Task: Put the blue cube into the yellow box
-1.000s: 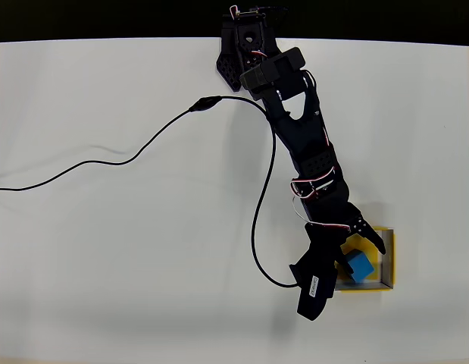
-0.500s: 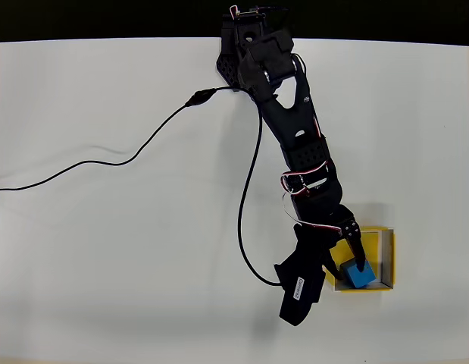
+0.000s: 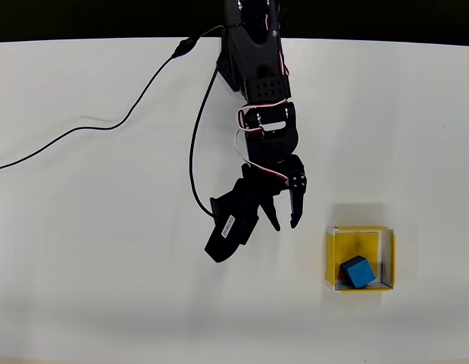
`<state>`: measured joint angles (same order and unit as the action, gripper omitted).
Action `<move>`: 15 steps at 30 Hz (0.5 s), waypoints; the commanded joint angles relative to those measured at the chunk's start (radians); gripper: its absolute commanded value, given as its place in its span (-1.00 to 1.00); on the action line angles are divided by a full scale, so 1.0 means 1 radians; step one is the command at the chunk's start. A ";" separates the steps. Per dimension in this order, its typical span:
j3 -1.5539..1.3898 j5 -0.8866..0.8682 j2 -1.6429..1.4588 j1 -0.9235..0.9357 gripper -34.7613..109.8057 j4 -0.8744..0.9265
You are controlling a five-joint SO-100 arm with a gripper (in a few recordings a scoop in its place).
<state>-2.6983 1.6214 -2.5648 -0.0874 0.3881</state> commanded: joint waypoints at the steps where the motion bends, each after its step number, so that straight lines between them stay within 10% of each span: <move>1: -0.141 0.032 -0.290 0.029 -0.38 0.112; 15: -0.448 0.040 -0.775 0.100 -0.37 0.669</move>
<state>-3.1186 1.6598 -3.2398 -0.0046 0.8836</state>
